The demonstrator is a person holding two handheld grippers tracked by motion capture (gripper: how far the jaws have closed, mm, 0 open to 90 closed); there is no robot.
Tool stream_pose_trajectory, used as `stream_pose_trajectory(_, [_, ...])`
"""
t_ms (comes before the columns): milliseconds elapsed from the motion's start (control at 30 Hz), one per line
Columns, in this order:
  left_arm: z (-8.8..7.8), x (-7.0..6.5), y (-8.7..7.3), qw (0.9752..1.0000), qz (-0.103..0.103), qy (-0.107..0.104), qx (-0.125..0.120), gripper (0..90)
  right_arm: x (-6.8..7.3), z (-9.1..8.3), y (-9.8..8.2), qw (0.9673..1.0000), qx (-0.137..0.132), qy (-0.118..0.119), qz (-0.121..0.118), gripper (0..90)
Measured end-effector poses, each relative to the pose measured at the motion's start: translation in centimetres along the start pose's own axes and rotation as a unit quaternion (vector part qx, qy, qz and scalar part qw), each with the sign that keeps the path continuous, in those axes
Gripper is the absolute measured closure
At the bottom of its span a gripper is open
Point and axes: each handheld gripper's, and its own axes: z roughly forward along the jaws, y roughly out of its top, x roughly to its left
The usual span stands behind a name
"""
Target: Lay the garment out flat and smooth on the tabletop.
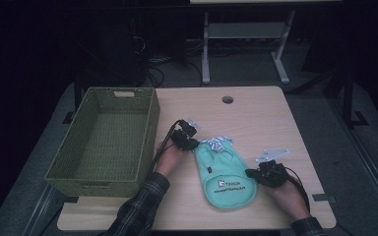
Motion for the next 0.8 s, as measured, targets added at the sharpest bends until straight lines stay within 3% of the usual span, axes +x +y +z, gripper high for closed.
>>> stream_pose_trajectory(267, [-1.5,-0.8,-0.3,0.9998,0.002,-0.001,-0.021,69.3,-0.1,0.0,0.0,1.0,-0.002,0.001,-0.001,90.0])
stream_pose_trajectory(567, [-3.6,-2.5,-1.3,0.9985,0.008,-0.024,-0.049,62.9,-0.1,-0.1,0.2,1.0,-0.006,0.002,-0.005,89.4])
stream_pose_trajectory(667, [-3.6,-2.5,-1.4,0.9984,0.015,-0.021,-0.05,59.4,-0.1,-0.3,0.3,0.9999,-0.01,0.004,-0.004,89.2])
stream_pose_trajectory(800, [-2.8,-1.9,-1.2,0.9988,0.009,-0.012,-0.048,54.6,0.1,-0.3,0.3,0.9999,-0.011,0.006,-0.009,89.2])
